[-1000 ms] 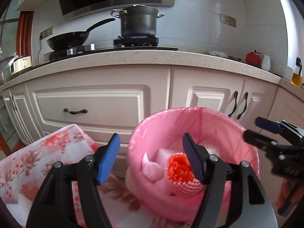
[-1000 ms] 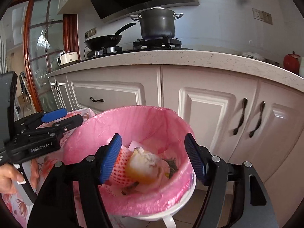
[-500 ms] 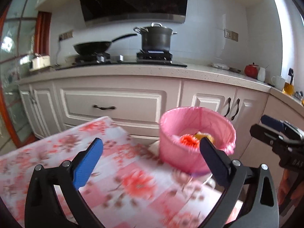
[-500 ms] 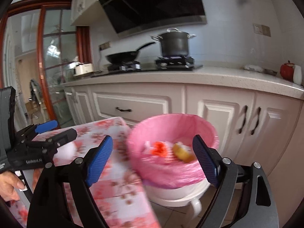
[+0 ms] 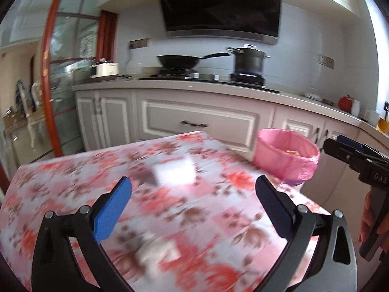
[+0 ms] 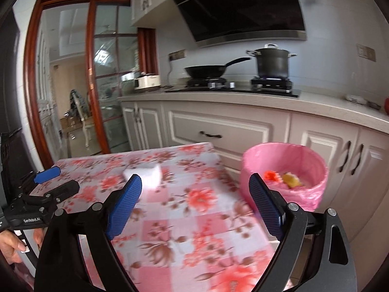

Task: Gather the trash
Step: 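Move both tools back over the table, then grasp the crumpled white cloth with the left tool, then grasp the white foam block with the right tool while the left tool holds the cloth, then carry the cloth and foam block over the pink bin and release both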

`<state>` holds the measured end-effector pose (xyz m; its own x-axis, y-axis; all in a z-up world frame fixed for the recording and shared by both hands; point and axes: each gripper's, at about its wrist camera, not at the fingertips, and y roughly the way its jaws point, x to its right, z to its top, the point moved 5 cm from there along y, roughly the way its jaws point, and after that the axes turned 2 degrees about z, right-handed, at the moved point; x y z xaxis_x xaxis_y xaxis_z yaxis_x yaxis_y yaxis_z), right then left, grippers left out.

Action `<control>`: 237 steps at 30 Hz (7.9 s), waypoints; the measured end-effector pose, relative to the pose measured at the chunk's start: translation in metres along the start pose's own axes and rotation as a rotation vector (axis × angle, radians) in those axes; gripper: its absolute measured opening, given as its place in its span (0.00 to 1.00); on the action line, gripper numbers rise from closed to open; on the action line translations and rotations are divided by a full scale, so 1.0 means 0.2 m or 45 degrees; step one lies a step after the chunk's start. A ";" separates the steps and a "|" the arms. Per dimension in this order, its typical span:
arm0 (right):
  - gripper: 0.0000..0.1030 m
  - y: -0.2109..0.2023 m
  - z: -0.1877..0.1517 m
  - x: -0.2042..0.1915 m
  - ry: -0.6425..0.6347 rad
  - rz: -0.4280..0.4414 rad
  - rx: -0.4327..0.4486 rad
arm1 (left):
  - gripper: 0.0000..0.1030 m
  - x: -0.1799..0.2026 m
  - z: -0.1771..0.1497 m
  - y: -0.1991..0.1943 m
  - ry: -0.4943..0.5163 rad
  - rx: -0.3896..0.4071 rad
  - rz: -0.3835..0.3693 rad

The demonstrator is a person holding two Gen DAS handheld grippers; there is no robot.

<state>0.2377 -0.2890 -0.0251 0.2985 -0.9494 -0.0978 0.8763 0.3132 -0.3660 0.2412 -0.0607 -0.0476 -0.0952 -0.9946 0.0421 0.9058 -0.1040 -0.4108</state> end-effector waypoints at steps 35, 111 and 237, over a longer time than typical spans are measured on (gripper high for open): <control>0.82 0.41 -0.22 -0.29 -0.012 0.125 -0.173 | 0.67 -0.25 -0.47 0.38 0.036 -0.466 0.073; 0.82 1.43 -0.25 -0.96 -0.253 0.180 -0.538 | 0.27 -0.71 -0.23 0.27 -0.159 -0.252 0.183; 0.67 0.64 0.13 1.35 0.225 -0.348 -0.104 | 0.34 1.34 0.53 1.37 0.071 -0.007 -0.451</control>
<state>0.4404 -0.5049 -0.0749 -0.0195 -0.9897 -0.1420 0.8797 0.0505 -0.4728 0.5074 -0.3567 -0.0530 -0.4255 -0.8952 0.1329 0.8103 -0.4422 -0.3846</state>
